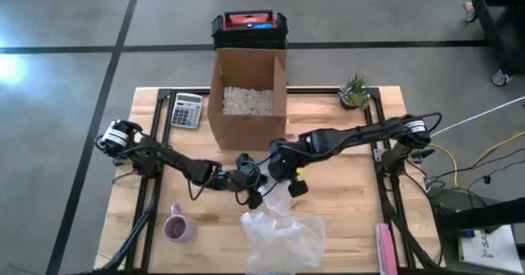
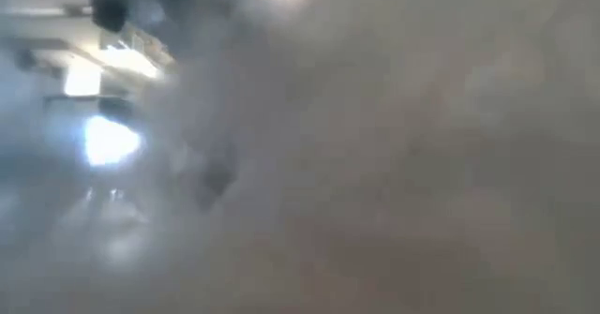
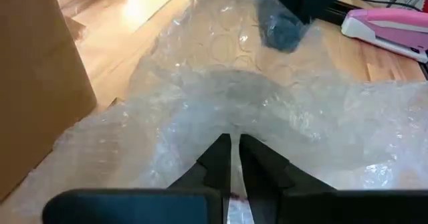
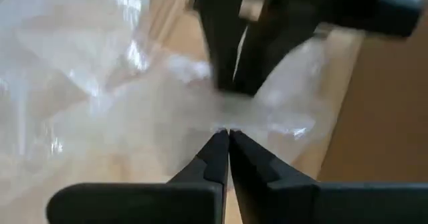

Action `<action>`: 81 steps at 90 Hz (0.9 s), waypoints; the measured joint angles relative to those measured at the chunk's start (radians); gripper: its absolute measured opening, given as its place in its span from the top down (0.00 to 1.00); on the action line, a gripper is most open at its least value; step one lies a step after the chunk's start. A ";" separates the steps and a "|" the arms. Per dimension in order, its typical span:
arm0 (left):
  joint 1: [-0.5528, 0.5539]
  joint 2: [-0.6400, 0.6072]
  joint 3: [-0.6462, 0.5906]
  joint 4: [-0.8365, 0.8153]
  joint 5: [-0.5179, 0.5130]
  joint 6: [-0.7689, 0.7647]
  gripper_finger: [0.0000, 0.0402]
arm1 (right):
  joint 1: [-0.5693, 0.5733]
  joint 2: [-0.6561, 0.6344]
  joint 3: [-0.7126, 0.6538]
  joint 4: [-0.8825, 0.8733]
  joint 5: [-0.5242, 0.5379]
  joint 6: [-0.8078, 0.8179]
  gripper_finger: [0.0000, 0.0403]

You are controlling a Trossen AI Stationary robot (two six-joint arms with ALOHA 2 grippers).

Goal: Wrap mug
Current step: Wrap the white mug with the bubble wrap

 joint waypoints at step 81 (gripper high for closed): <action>-0.028 -0.271 -0.018 -0.531 -0.272 -0.125 0.95 | 0.004 0.131 -0.155 0.214 -0.010 0.028 1.00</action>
